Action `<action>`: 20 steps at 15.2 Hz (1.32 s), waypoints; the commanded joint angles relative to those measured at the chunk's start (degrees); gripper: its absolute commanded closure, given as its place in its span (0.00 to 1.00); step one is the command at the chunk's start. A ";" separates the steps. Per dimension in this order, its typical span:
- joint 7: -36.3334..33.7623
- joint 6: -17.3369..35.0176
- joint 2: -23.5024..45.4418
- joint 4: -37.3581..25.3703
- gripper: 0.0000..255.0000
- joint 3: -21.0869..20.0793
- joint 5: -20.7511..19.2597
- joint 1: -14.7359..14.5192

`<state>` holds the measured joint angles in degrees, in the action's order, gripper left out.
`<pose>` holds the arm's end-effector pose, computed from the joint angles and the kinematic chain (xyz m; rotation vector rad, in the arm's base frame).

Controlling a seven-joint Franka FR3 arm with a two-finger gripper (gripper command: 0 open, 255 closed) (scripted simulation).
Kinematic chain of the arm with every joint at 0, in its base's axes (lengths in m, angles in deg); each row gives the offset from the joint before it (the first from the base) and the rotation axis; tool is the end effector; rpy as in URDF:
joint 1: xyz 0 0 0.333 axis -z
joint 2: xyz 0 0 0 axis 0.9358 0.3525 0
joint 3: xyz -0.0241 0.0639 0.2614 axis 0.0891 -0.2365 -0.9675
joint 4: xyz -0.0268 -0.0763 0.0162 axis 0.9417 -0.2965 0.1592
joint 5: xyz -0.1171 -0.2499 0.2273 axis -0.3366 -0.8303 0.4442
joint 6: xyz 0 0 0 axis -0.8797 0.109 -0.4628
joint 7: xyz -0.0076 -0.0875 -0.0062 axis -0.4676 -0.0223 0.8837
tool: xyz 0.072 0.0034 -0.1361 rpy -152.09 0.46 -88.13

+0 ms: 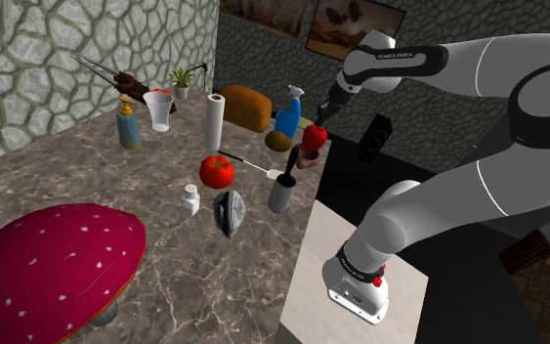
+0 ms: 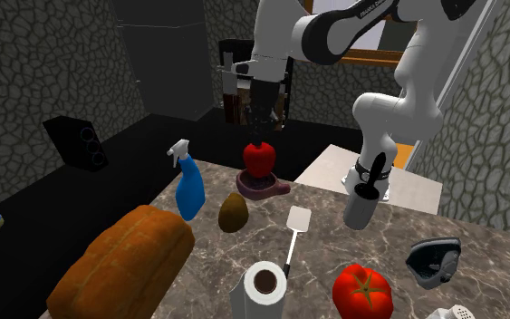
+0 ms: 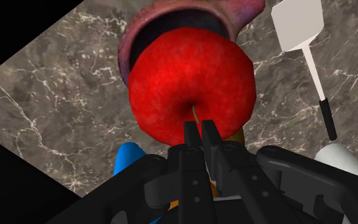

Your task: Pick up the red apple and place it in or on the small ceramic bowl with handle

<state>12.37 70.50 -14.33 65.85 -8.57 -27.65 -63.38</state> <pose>0.3401 -0.2541 0.4011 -3.0627 0.2964 -0.3688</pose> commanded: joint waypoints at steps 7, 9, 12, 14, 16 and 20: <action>0.01 0.05 0.03 0.01 0.00 0.02 0.01 -0.01; 0.01 0.05 0.03 0.01 0.00 0.02 0.01 -0.01; -0.56 -6.27 -2.81 -3.56 0.00 -1.32 -0.50 0.75; -0.66 -7.89 -3.40 -4.60 0.00 -1.64 -0.56 0.90; -0.66 -7.90 -3.40 -4.60 0.00 -1.64 -0.56 0.90; -0.66 -7.89 -3.40 -4.60 0.00 -1.64 -0.56 0.90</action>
<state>11.72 62.63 -17.71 61.25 -10.20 -28.21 -62.49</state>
